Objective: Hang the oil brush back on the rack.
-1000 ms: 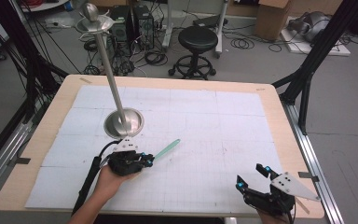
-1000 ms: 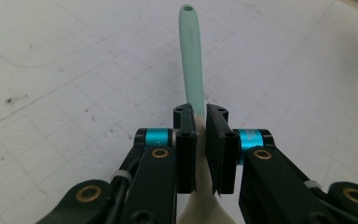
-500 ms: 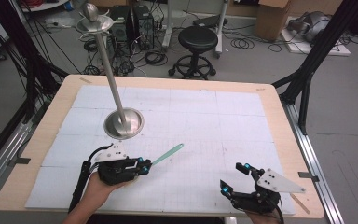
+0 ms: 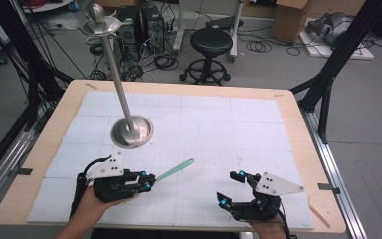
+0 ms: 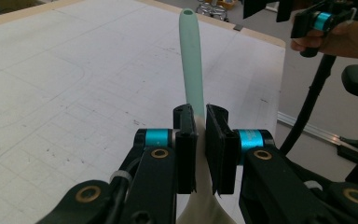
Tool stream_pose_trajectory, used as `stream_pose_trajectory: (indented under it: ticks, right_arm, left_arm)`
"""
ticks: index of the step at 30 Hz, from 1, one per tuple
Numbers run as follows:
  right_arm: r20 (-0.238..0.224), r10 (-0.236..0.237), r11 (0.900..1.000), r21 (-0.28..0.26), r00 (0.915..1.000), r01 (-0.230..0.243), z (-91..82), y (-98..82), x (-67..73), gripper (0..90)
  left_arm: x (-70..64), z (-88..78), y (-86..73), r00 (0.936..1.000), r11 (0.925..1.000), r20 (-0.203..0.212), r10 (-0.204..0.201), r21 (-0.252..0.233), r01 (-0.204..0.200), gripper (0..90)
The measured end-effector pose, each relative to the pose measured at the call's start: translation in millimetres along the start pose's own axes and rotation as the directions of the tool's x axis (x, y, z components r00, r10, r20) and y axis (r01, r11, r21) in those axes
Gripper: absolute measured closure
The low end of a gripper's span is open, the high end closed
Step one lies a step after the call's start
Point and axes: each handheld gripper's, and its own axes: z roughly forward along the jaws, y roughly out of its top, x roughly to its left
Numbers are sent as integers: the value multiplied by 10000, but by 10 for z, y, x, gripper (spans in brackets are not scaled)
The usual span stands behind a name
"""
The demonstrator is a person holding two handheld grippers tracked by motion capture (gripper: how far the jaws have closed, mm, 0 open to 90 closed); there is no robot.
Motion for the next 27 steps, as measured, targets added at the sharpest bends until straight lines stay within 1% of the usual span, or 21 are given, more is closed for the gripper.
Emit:
stream_pose_trajectory:
  ticks: [1, 2, 4, 7, 8, 11, 16, 19, 20, 22, 24, 25, 26, 27]
  right_arm:
    - [-167, 18, 10000, 44, 9999, -17, 26, 23, 8, 228]
    - [-226, -38, 10000, 47, 9997, 39, 45, 38, 10, 232]
    - [-467, -144, 9999, 64, 9988, 147, 98, 81, 25, 242]
    - [-870, -307, 9993, 189, 9957, 325, 193, 144, 42, 258]
    - [-949, -350, 9991, 208, 9949, 372, 214, 158, 45, 263]
    - [-1357, -510, 9978, 356, 9894, 563, 296, 216, 59, 278]
    - [-1876, -785, 9950, 464, 9791, 887, 380, 278, 83, 308]
    - [-2097, -819, 9941, 523, 9743, 948, 420, 295, 88, 335]
    - [-2159, -841, 9938, 536, 9728, 978, 426, 297, 85, 340]
    - [-2345, -818, 9934, 597, 9687, 984, 440, 297, 91, 360]
    - [-2614, -878, 9926, 578, 9612, 1064, 456, 296, 100, 382]
    - [-2793, -869, 9923, 612, 9563, 1080, 461, 297, 109, 397]
    - [-2873, -939, 9914, 603, 9532, 1158, 466, 297, 110, 409]
    - [-3099, -954, 9907, 629, 9460, 1205, 472, 299, 117, 436]
  left_arm:
    - [-6, -9, 5, 10000, 10000, 25, 36, -32, -36, 820]
    - [-18, -23, 13, 9999, 9999, 130, 87, -57, -86, 821]
    - [-37, -39, 22, 9995, 9997, 211, 224, -56, -223, 820]
    - [-65, -46, 26, 9985, 9993, 414, 351, -113, -347, 820]
    - [-74, -50, 27, 9977, 9990, 514, 449, -113, -444, 820]
    - [-94, -56, 22, 9958, 9982, 702, 594, -91, -589, 820]
    - [-124, -62, 18, 9922, 9972, 993, 749, -40, -749, 820]
    - [-146, -60, 22, 9884, 9962, 1241, 876, -70, -874, 820]
    - [-154, -59, 26, 9859, 9953, 1368, 961, -31, -966, 820]
    - [-171, -54, 30, 9831, 9947, 1522, 1015, -9, -1026, 820]
    - [-183, -50, 35, 9792, 9936, 1697, 1113, 23, -1133, 820]
    - [-190, -44, 34, 9786, 9938, 1739, 1097, -16, -1111, 820]
    - [-195, -39, 35, 9762, 9932, 1845, 1141, 0, -1161, 820]
    - [-195, -36, 36, 9749, 9925, 1878, 1197, 18, -1222, 820]
